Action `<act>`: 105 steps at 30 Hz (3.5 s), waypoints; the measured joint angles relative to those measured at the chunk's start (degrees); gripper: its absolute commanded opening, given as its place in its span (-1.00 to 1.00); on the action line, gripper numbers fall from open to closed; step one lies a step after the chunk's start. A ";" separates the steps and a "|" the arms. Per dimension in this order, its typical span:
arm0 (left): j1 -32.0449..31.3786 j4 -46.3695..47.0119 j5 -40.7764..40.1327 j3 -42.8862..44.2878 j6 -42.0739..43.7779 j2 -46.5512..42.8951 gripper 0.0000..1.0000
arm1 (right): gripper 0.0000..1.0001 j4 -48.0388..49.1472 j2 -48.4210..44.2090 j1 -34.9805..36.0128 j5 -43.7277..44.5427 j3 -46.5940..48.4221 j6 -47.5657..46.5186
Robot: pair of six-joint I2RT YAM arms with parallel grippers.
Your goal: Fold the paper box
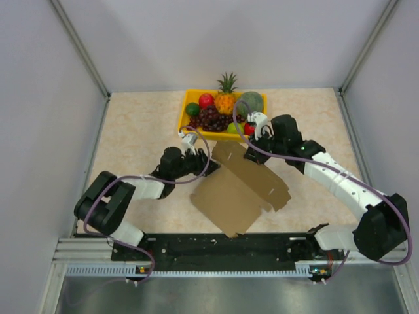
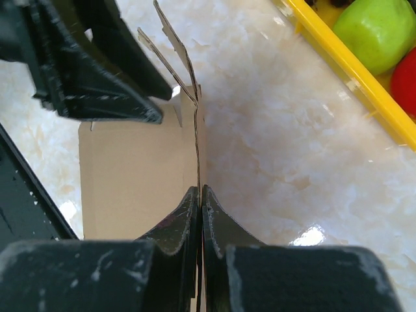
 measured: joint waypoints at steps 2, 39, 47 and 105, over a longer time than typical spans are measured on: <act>-0.76 3.15 1.01 -3.19 1.60 -3.06 -0.03 | -1.00 0.09 0.00 -0.37 -0.94 0.00 0.00; -4.94 -22.53 8.59 18.05 17.40 -13.55 0.01 | -1.00 0.11 -0.76 -1.20 -8.79 0.00 2.01; -7.08 -19.08 10.91 18.01 14.19 -11.58 0.03 | -1.00 0.09 -0.79 -1.20 -8.76 0.00 2.12; 6.69 2.56 12.11 -2.58 -0.33 -3.80 -0.53 | -1.00 2.25 -3.39 -4.17 -18.05 -1.38 0.22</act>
